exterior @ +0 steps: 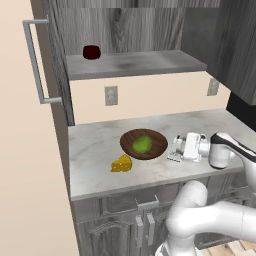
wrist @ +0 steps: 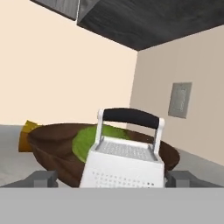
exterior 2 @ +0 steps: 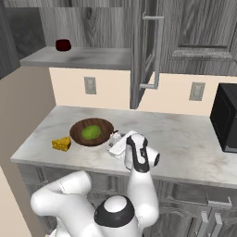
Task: Pick the cheese from the fridge and the cheese grater from the cabinet and place them next to the salad bowl.
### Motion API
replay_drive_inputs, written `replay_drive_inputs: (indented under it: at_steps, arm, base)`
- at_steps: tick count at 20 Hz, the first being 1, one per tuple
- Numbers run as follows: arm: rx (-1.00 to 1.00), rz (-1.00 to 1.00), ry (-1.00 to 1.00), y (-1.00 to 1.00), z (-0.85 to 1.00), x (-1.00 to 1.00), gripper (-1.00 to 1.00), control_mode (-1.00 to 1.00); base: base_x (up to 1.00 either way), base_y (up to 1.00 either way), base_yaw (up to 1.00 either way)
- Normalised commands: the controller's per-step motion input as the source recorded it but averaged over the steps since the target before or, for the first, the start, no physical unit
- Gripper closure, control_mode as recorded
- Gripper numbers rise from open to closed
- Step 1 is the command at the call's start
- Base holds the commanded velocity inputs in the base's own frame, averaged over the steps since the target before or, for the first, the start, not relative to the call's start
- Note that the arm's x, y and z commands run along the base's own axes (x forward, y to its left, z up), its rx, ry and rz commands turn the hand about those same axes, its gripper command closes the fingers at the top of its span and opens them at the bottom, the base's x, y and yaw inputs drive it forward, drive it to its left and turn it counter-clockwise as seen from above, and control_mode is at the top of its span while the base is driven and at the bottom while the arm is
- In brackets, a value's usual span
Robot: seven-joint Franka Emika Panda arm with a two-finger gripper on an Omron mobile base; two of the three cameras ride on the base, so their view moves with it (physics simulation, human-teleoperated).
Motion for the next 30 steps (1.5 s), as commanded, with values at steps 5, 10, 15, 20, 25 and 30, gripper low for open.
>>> replay_drive_inputs:
  at_steps: [5, 10, 15, 20, 25, 30]
  arm:
    - [0.0, -0.01, 0.21, -0.26, 0.24, 0.0, -1.0, -1.0]
    - [0.0, -0.01, 0.14, -0.27, 0.06, -0.08, -1.0, -1.0]
    - [0.0, 0.0, 0.08, -0.16, 0.11, -0.54, -1.0, -1.0]
    - [-0.02, 0.0, 0.08, -0.15, 0.32, -0.68, -1.0, -1.0]
    - [-0.1, 0.0, 0.04, -0.08, 0.18, -0.97, -1.0, -1.0]
    - [-0.21, 0.0, 0.0, -0.09, 0.26, -1.0, -1.0, -1.0]
  base:
    - [0.0, 0.0, 0.0]
    - [0.0, 0.0, 0.0]
    - [0.0, 0.0, 0.0]
    - [0.0, 0.0, 0.0]
    - [0.0, 0.0, 0.0]
    - [0.0, 0.0, 0.0]
